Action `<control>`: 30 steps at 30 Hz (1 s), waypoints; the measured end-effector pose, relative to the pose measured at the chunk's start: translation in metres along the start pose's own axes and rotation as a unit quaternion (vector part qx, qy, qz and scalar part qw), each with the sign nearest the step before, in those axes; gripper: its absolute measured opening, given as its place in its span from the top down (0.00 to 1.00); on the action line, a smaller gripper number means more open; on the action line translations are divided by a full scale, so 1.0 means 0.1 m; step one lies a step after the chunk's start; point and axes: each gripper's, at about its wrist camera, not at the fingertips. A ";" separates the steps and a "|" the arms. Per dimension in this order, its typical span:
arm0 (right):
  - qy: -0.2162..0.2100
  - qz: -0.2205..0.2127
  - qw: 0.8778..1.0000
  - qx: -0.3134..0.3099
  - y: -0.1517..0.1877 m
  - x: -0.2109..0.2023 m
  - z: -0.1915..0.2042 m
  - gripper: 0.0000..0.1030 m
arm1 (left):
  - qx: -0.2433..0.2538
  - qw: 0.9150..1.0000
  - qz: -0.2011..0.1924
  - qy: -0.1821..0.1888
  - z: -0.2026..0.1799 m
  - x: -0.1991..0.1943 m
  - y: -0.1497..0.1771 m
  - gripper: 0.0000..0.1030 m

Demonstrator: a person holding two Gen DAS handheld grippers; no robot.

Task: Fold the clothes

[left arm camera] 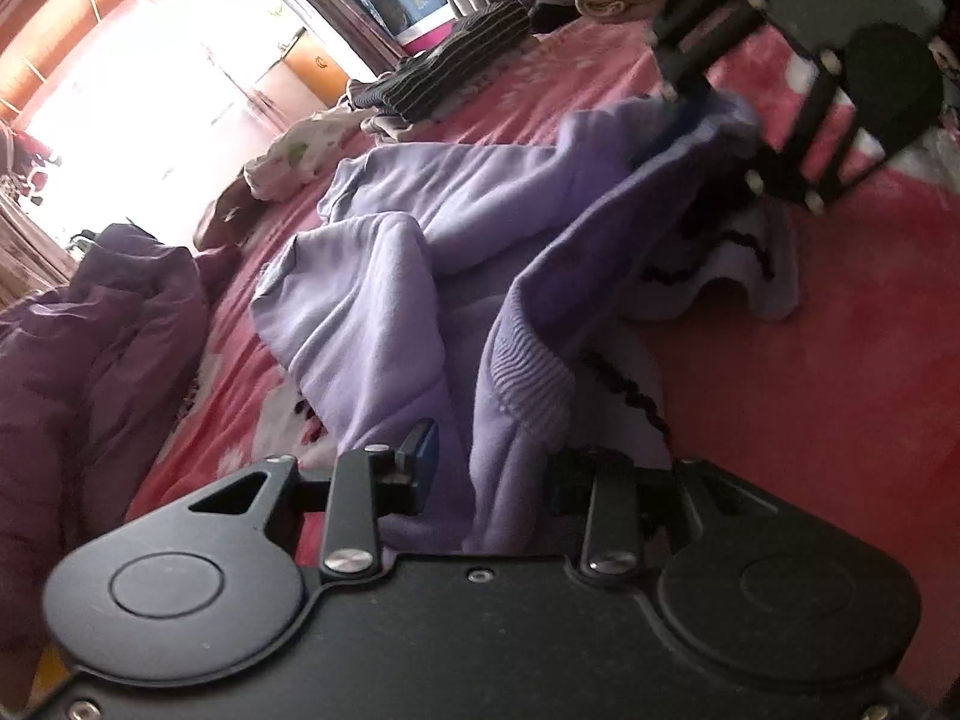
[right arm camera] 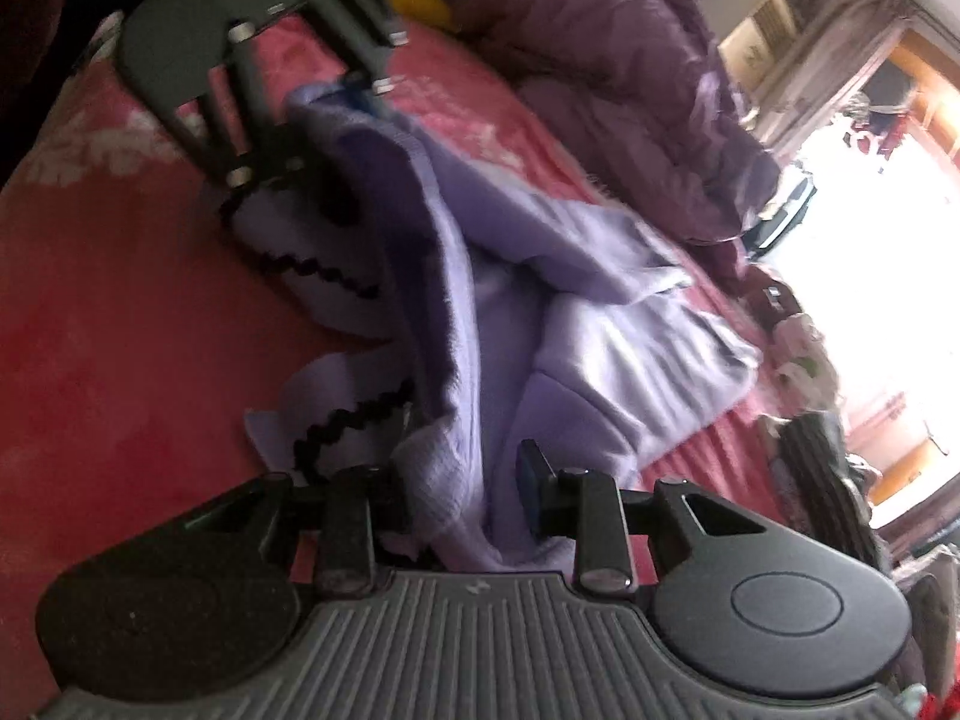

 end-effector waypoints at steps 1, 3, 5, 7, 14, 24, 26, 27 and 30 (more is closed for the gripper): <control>-0.004 0.001 1.000 -0.003 -0.01 0.02 0.00 0.69 | -0.002 1.000 0.000 0.005 0.02 0.02 -0.01 0.67; -0.013 0.004 1.000 -0.008 -0.02 0.05 0.00 0.71 | 0.003 1.000 0.005 0.020 0.07 0.04 -0.03 0.68; -0.031 0.002 1.000 -0.001 -0.04 0.08 -0.06 0.77 | 0.010 0.999 0.012 0.037 0.12 0.07 -0.06 0.70; -0.042 0.002 0.999 0.000 -0.09 0.08 -0.19 0.86 | 0.017 0.998 0.018 0.053 0.17 0.09 -0.08 0.71; -0.064 0.000 0.998 -0.006 -0.17 0.07 -0.44 0.91 | 0.022 0.994 -0.021 -0.107 0.33 -0.04 -0.38 0.87; 0.019 -0.012 0.997 -0.070 0.21 -0.13 0.37 0.84 | 0.204 0.970 -0.014 -0.129 -0.77 0.05 0.59 0.89; 0.018 -0.011 0.998 -0.060 0.22 -0.17 0.39 0.84 | 0.159 0.981 -0.018 -0.110 -0.69 -0.04 0.54 0.86; 0.017 -0.011 0.998 -0.056 0.22 -0.19 0.40 0.84 | 0.137 0.985 -0.023 -0.102 -0.64 -0.09 0.53 0.86; 0.019 -0.009 0.999 -0.049 0.23 -0.22 0.44 0.79 | 0.146 0.984 -0.013 -0.101 -0.68 -0.11 0.60 0.85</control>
Point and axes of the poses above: each gripper's, at about its wrist camera, not at the fingertips, and x roughly the way its jaws point, z to its left, y to its underside, and after that the axes turned 14 degrees about z, right-handed
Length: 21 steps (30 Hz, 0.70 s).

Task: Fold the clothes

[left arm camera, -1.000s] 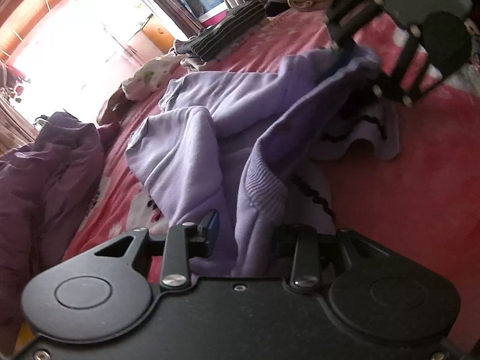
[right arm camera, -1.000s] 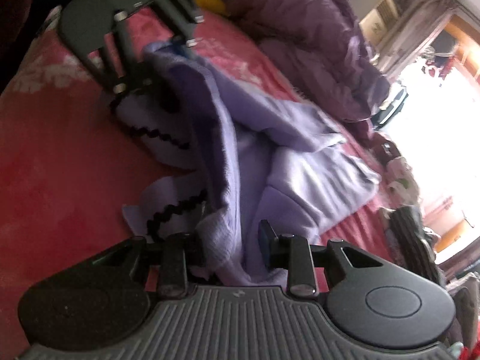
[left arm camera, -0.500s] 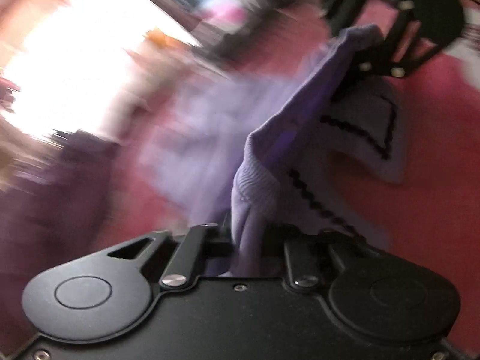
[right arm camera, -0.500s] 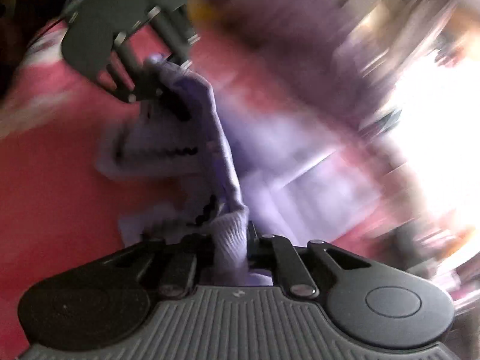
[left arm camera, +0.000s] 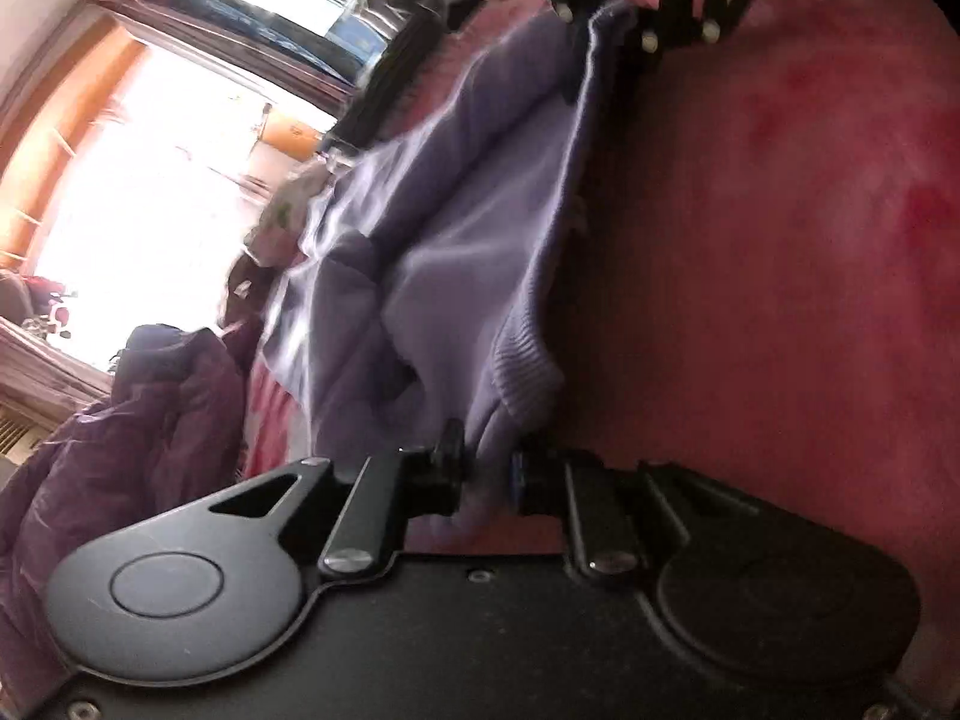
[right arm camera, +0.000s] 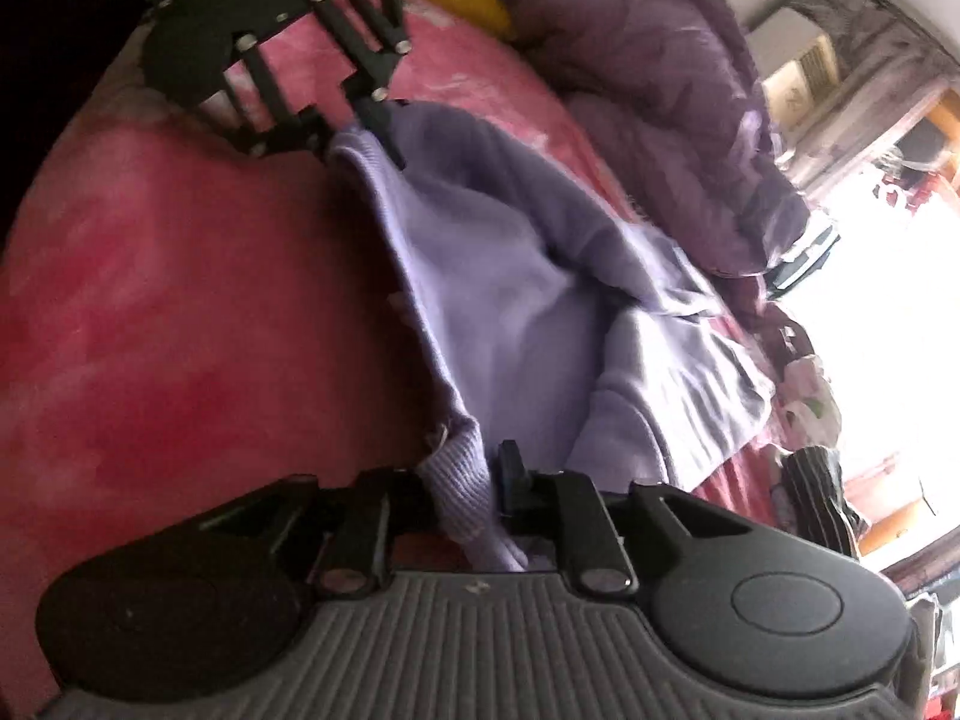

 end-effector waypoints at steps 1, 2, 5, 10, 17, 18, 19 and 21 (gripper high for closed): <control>0.001 0.001 1.000 0.001 0.00 -0.01 0.01 0.77 | 0.003 1.000 0.002 -0.001 -0.01 0.01 0.00 0.85; 0.002 0.001 1.000 0.003 0.00 -0.01 0.03 0.77 | 0.002 1.000 0.004 0.000 0.00 0.01 -0.01 0.85; 0.004 0.003 1.000 0.006 0.00 -0.03 0.06 0.77 | -0.012 1.000 0.006 -0.003 0.01 0.01 -0.04 0.85; 0.008 0.007 1.000 0.013 0.00 -0.06 0.13 0.79 | -0.006 0.999 0.003 -0.050 -0.09 0.00 -0.10 0.82; -0.052 0.019 0.997 0.058 0.05 -0.10 0.04 0.86 | -0.029 0.999 0.015 0.010 -0.07 -0.14 0.00 0.92; -0.040 0.019 0.998 0.046 0.08 -0.10 0.11 0.84 | -0.031 0.999 0.017 0.021 -0.08 -0.16 0.01 0.93; -0.031 0.019 0.999 0.035 0.10 -0.10 0.18 0.82 | -0.034 0.999 0.017 0.027 -0.06 -0.21 0.01 0.93; -0.044 0.018 0.998 0.042 0.09 -0.19 0.13 0.80 | -0.053 0.997 0.014 0.053 0.03 -0.32 0.04 0.85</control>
Point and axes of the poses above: each gripper's, at about its wrist camera, not at the fingertips, and x roughly the way its jaws point, z to its left, y to its underside, and after that the axes turned 14 degrees about z, right-handed
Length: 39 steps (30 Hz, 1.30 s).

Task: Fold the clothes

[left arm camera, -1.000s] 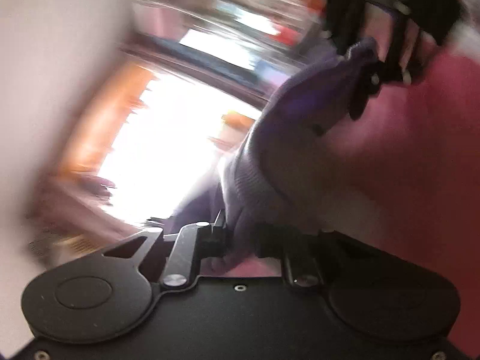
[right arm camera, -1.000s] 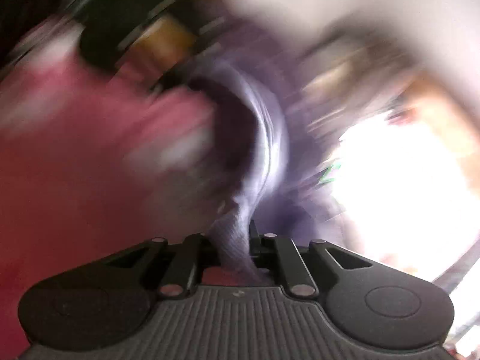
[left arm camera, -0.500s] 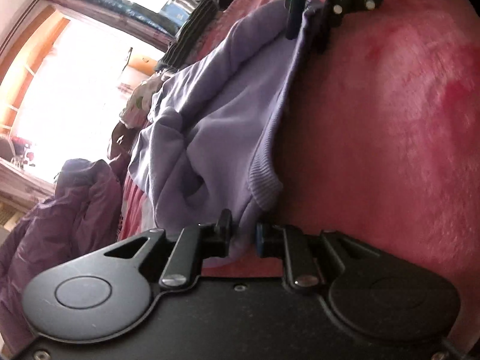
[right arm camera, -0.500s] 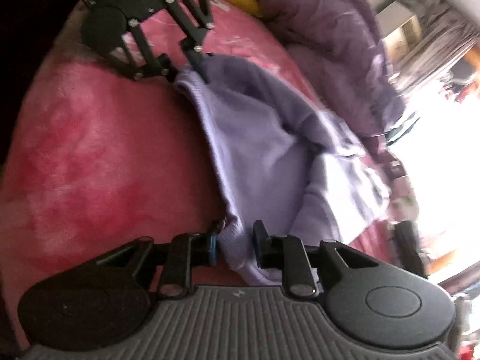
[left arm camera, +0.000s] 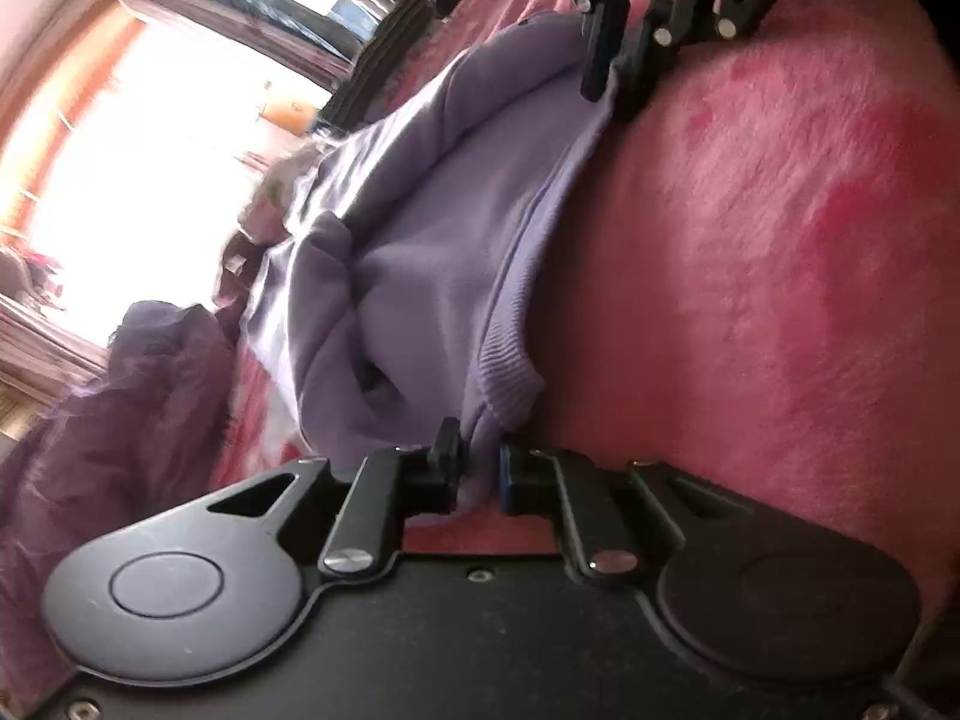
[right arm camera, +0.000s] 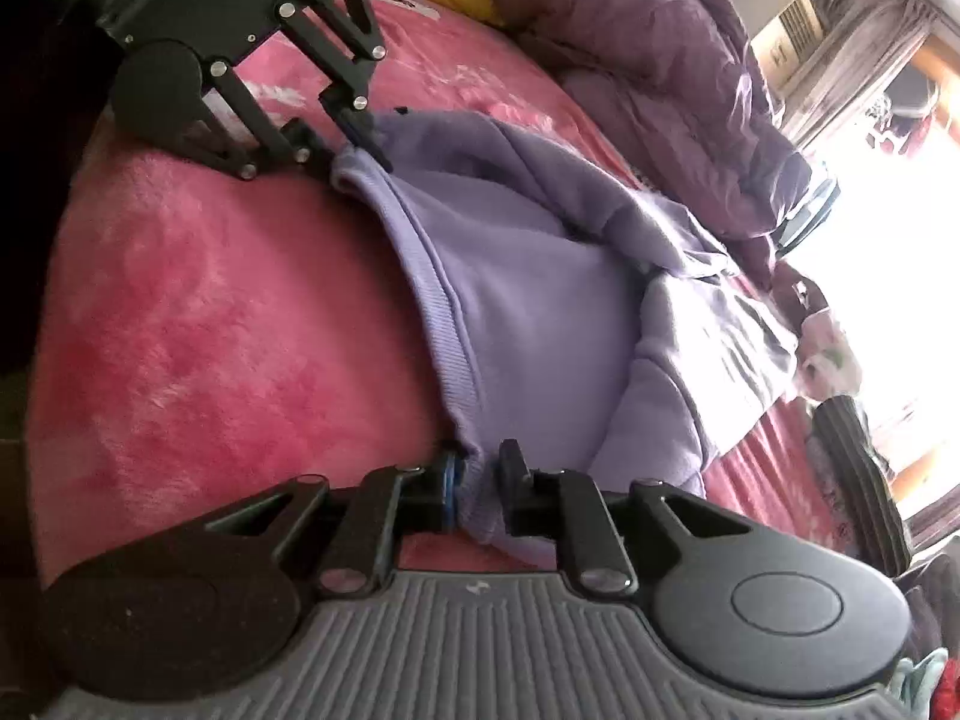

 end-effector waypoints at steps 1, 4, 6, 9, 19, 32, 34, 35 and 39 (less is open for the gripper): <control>-0.005 -0.012 1.000 0.011 0.01 -0.08 -0.03 0.78 | -0.021 0.999 -0.003 0.026 0.10 -0.09 0.03 0.80; -0.019 -0.047 0.998 0.047 0.05 -0.31 -0.12 0.63 | -0.098 0.992 -0.025 0.069 0.33 -0.26 0.13 0.68; -0.020 -0.075 0.993 0.089 -0.02 -0.32 -0.25 0.63 | -0.170 0.982 -0.045 0.068 0.47 -0.27 0.13 0.65; -0.026 -0.113 0.980 0.161 -0.13 -0.27 -0.47 0.63 | -0.271 0.957 -0.068 0.073 0.70 -0.22 0.11 0.58; -0.108 -0.171 0.877 0.436 0.07 0.32 -1.29 0.57 | -0.451 0.885 -0.065 0.098 1.48 0.47 -0.04 0.53; -0.181 -0.177 0.818 0.517 0.45 0.92 -1.47 0.56 | -0.546 0.811 -0.096 0.185 2.40 1.49 -0.19 0.53; -0.184 -0.180 0.816 0.517 0.46 0.92 -1.47 0.56 | -0.554 0.804 -0.096 0.193 2.49 1.61 -0.22 0.53; -0.186 -0.181 0.815 0.518 0.47 0.93 -1.47 0.55 | -0.556 0.802 -0.097 0.194 2.54 1.66 -0.23 0.54; -0.196 -0.188 0.810 0.520 0.49 0.95 -1.48 0.50 | -0.560 0.798 -0.094 0.201 2.71 1.86 -0.25 0.54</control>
Point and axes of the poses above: each gripper's, at about its wrist camera, not at the fingertips, and x roughly the way its jaws point, z to its left, y to its underside, and after that the axes turned 14 degrees about z, right-handed
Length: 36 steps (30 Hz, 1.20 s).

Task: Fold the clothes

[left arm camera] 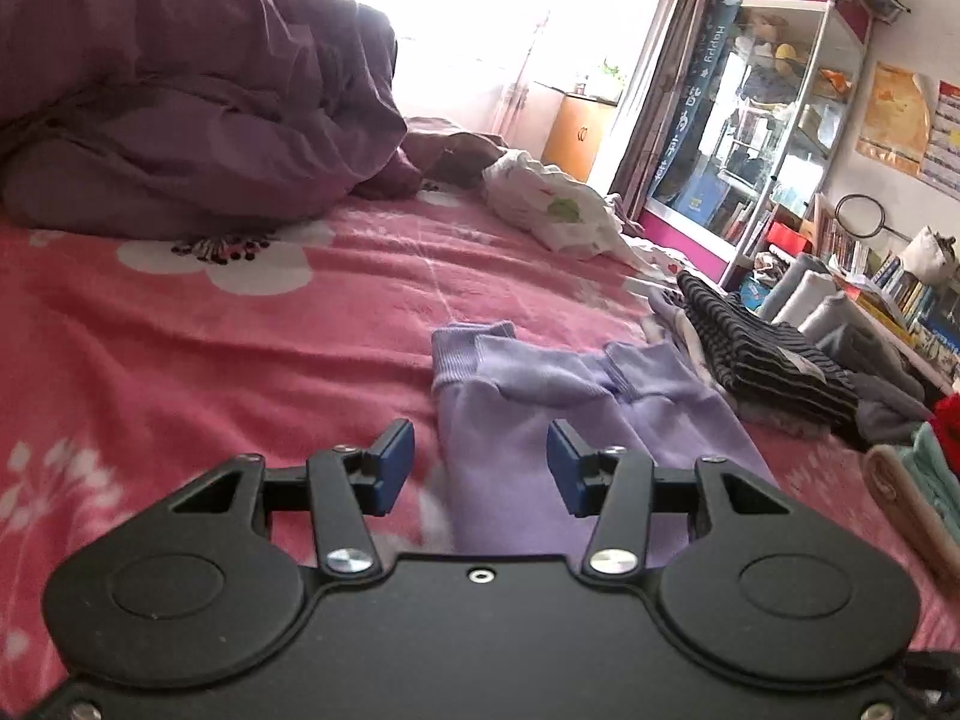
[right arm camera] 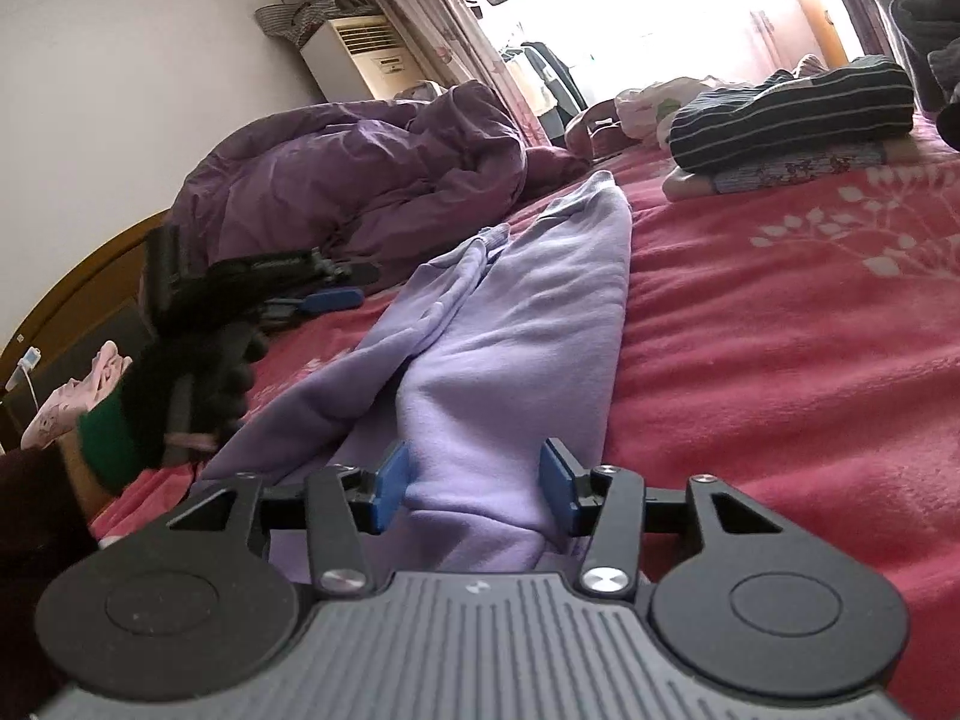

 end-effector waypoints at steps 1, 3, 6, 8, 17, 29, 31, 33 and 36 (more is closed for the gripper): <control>-0.003 -0.001 1.000 0.002 0.00 0.00 -0.01 0.49 | 0.002 1.000 0.003 -0.002 0.02 0.04 -0.03 0.54; -0.010 -0.002 1.000 0.005 0.00 0.01 -0.03 0.49 | 0.003 1.000 0.012 -0.001 0.06 0.12 -0.07 0.55; -0.020 -0.003 1.000 0.010 -0.01 0.01 -0.05 0.48 | 0.002 1.000 0.021 0.012 0.09 0.21 -0.11 0.55; -0.026 -0.004 1.000 0.013 -0.01 0.02 -0.07 0.47 | 0.012 1.000 0.026 0.011 0.07 0.25 -0.13 0.55; -0.029 -0.006 1.000 0.010 -0.02 0.06 -0.07 0.45 | 0.031 0.999 0.036 0.017 -0.02 0.40 -0.17 0.66; 0.012 -0.017 0.999 -0.034 0.05 0.05 0.07 0.44 | 0.063 0.998 -0.006 -0.014 -0.24 0.11 -0.14 0.98; 0.016 -0.018 0.999 -0.040 0.06 0.06 0.08 0.44 | 0.065 0.998 -0.021 -0.018 -0.26 -0.01 -0.14 0.98; 0.016 -0.020 0.999 -0.041 0.07 0.07 0.08 0.44 | 0.061 0.997 -0.035 -0.020 -0.25 -0.14 -0.15 0.98; 0.018 -0.020 0.999 -0.038 0.07 0.09 0.05 0.44 | 0.057 0.996 -0.058 -0.031 -0.22 -0.35 -0.15 0.98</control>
Point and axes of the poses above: each gripper's, at about its wrist camera, not at the fingertips, and x roughly the way its jaws point, z to its left, y to its underside, and after that the axes turned 14 degrees about z, right-handed
